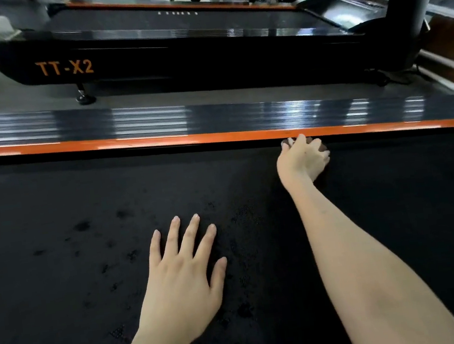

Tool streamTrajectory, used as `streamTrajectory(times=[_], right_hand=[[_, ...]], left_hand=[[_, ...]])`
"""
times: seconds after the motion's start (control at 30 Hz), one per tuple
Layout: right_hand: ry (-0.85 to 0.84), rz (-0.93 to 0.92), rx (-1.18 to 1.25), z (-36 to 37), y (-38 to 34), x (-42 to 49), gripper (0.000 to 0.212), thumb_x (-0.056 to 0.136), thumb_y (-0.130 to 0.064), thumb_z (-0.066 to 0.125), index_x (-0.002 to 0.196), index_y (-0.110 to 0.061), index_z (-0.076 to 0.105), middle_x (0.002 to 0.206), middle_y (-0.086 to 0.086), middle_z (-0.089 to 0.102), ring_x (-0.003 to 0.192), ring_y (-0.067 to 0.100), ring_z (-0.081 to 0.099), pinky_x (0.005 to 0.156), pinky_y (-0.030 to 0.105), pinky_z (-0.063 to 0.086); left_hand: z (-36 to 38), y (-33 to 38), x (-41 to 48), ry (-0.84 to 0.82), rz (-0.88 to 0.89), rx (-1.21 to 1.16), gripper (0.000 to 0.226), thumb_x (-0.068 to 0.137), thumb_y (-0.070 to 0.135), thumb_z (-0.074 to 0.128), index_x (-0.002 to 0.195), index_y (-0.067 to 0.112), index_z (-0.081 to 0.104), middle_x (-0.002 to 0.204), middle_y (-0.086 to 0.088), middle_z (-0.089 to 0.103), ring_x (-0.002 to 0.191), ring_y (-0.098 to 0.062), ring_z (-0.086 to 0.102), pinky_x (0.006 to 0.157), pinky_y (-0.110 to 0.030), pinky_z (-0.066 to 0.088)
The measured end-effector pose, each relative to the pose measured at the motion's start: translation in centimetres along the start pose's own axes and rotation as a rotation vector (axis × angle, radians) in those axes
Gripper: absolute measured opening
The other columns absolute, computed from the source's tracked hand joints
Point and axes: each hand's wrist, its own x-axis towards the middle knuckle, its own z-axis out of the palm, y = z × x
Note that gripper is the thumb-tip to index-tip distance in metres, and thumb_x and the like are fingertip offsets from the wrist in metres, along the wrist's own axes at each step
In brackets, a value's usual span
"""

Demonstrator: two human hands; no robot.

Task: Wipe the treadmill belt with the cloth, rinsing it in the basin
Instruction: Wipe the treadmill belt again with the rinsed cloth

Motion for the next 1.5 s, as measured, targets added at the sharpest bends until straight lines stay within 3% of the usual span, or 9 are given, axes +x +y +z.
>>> streamTrajectory(times=[0.17, 0.33, 0.63, 0.77, 0.9, 1.07, 1.23, 1.4, 1.5], right_hand=[[-0.076, -0.191, 0.024, 1.5, -6.1, -5.3, 0.043, 0.096, -0.037, 0.046, 0.129, -0.01, 0.045, 0.144, 0.024, 0.033, 0.125, 0.046, 0.036, 0.106, 0.053, 0.03], [-0.191, -0.479, -0.016, 1.6, -7.7, -8.2, 0.052, 0.099, -0.039, 0.039, 0.145, -0.016, 0.032, 0.153, 0.025, 0.014, 0.136, 0.047, 0.023, 0.113, 0.049, 0.024], [-0.324, -0.857, 0.177, -2.6, -0.7, -12.0, 0.037, 0.095, -0.029, 0.05, 0.132, -0.026, 0.054, 0.147, 0.012, 0.039, 0.136, 0.036, 0.032, 0.106, 0.043, 0.038], [-0.359, -0.985, 0.224, -7.0, 6.6, -17.1, 0.038, 0.094, -0.037, 0.044, 0.127, -0.027, 0.059, 0.144, 0.006, 0.044, 0.137, 0.027, 0.035, 0.105, 0.029, 0.035], [-0.301, -1.002, 0.201, -7.1, 8.0, -14.7, 0.037, 0.093, -0.036, 0.043, 0.121, -0.025, 0.064, 0.138, 0.009, 0.051, 0.127, 0.029, 0.048, 0.106, 0.037, 0.039], [-0.193, -0.572, 0.11, -3.6, 2.8, -9.8, 0.033, 0.096, -0.024, 0.048, 0.127, -0.024, 0.059, 0.145, 0.009, 0.042, 0.135, 0.036, 0.033, 0.112, 0.038, 0.023], [-0.286, -0.857, 0.224, -8.3, 8.0, -19.0, 0.036, 0.092, -0.023, 0.046, 0.124, -0.022, 0.061, 0.137, 0.016, 0.051, 0.125, 0.031, 0.049, 0.114, 0.038, 0.025], [-0.543, -1.096, 0.231, -15.0, 16.5, -27.4, 0.037, 0.093, -0.033, 0.045, 0.128, -0.037, 0.056, 0.147, -0.004, 0.04, 0.14, 0.022, 0.029, 0.11, 0.035, 0.034], [-0.521, -1.176, 0.194, -15.3, 16.9, -25.7, 0.036, 0.093, -0.034, 0.043, 0.126, -0.035, 0.058, 0.144, 0.001, 0.045, 0.137, 0.025, 0.036, 0.109, 0.04, 0.036]], left_hand=[[0.1, 0.0, 0.1, 0.008, -0.005, -0.013, 0.064, 0.096, 0.052, 0.013, 0.134, 0.019, 0.053, 0.142, -0.008, 0.048, 0.135, -0.034, 0.038, 0.105, -0.052, 0.023], [0.0, 0.0, 0.0, 0.024, -0.005, -0.016, 0.057, 0.093, 0.05, 0.026, 0.133, 0.02, 0.054, 0.14, -0.008, 0.05, 0.134, -0.033, 0.039, 0.104, -0.051, 0.023], [-0.4, 0.0, 0.2, 0.022, -0.033, -0.033, 0.057, 0.092, 0.051, 0.026, 0.134, 0.023, 0.052, 0.143, -0.005, 0.047, 0.137, -0.031, 0.036, 0.111, -0.05, 0.024], [-0.4, 0.1, 0.1, 0.006, -0.04, -0.046, 0.06, 0.091, 0.052, 0.022, 0.137, 0.024, 0.048, 0.146, -0.005, 0.043, 0.139, -0.031, 0.031, 0.113, -0.053, 0.024], [-0.4, 0.1, 0.1, -0.001, -0.043, -0.052, 0.064, 0.09, 0.053, 0.016, 0.14, 0.025, 0.044, 0.15, -0.004, 0.038, 0.142, -0.03, 0.025, 0.115, -0.052, 0.018], [-0.7, 0.1, 0.1, -0.008, -0.046, -0.059, 0.069, 0.088, 0.055, 0.006, 0.145, 0.028, 0.034, 0.155, -0.001, 0.028, 0.145, -0.026, 0.015, 0.117, -0.049, 0.01], [-0.8, 0.1, 0.1, -0.024, -0.043, -0.049, 0.052, 0.098, 0.047, 0.026, 0.147, 0.03, 0.028, 0.157, 0.001, 0.02, 0.146, -0.024, 0.009, 0.117, -0.046, 0.006], [-1.7, 0.3, -0.2, -0.028, -0.05, -0.101, 0.05, 0.099, 0.043, 0.032, 0.146, 0.027, 0.033, 0.156, 0.0, 0.025, 0.145, -0.025, 0.014, 0.117, -0.044, 0.008], [-3.5, 0.2, -0.9, 0.064, -0.068, -0.203, 0.05, 0.098, 0.038, 0.039, 0.144, 0.019, 0.037, 0.152, -0.008, 0.032, 0.143, -0.027, 0.021, 0.117, -0.04, 0.014]])
